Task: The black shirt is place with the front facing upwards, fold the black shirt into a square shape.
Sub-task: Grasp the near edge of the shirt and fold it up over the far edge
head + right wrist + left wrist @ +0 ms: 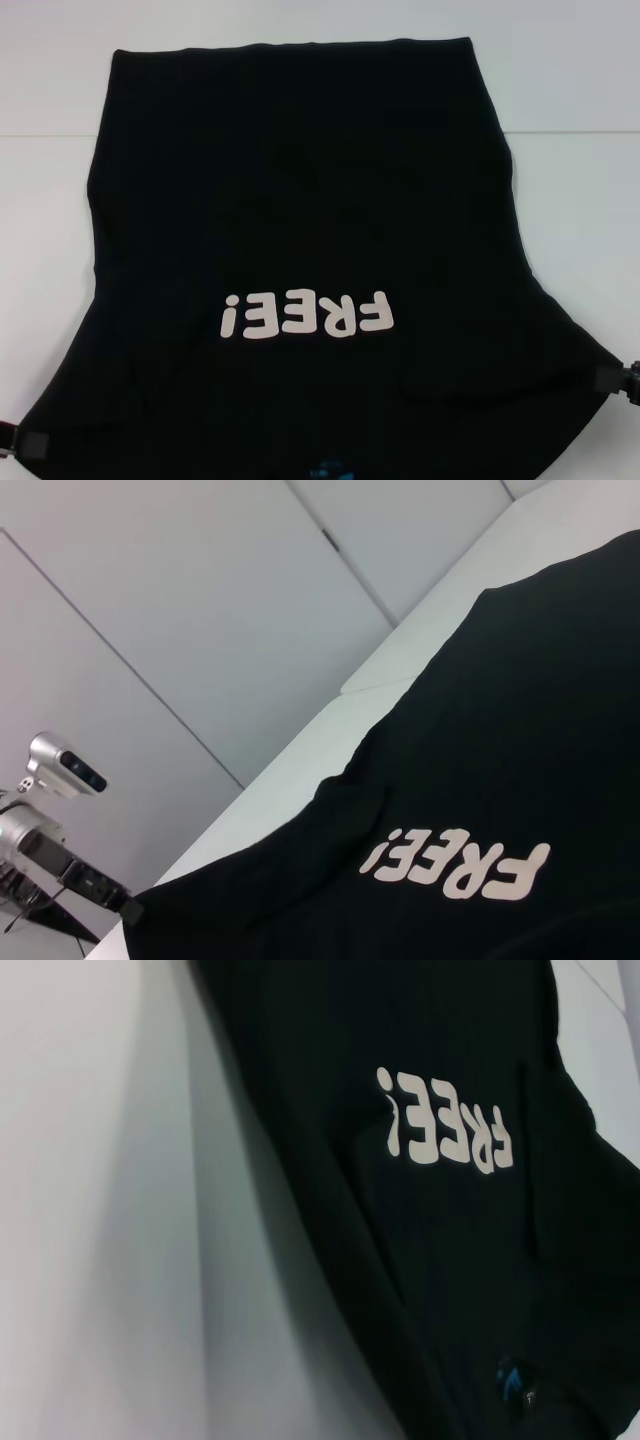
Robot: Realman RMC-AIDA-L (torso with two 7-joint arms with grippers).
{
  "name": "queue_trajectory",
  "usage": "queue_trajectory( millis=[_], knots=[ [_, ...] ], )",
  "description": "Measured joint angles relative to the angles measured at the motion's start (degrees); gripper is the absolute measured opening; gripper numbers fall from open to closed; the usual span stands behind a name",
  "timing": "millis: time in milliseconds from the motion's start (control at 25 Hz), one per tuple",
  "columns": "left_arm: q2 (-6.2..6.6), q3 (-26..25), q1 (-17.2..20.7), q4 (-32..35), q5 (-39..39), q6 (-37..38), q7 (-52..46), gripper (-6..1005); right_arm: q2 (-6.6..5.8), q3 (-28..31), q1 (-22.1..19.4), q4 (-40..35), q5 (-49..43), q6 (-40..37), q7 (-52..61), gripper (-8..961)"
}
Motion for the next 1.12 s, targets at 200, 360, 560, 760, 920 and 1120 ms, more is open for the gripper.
queue_trajectory(
  millis=[200,360,560,760,920,1120],
  knots=[
    [-0.03,-0.9,-0.9,-0.2,-1.8,-0.9,0.2,49,0.22,1.3,0.9,0.0,0.0,0.5,0.5,63],
    [-0.02,-5.4,-2.3,-0.8,-5.0,-3.7,-0.1,49,1.03,6.0,2.4,0.5,0.2,2.2,1.6,65],
    [0.55,-12.4,-3.6,-3.4,-8.8,-10.4,-0.4,50,1.32,12.7,4.3,3.0,1.8,5.8,2.6,68],
    [0.04,-14.8,-3.7,-8.5,-18.7,-21.0,2.5,50,1.59,14.7,6.0,7.9,8.5,14.3,2.3,71],
    [-2.14,-14.9,-5.1,-11.8,-25.0,-28.2,7.9,53,3.16,14.6,8.8,9.9,12.3,21.0,1.3,73],
    [-5.67,-14.6,-7.6,-12.0,-28.1,-35.5,13.7,58,5.36,14.4,13.7,9.9,13.9,29.4,-0.8,76]
  ],
)
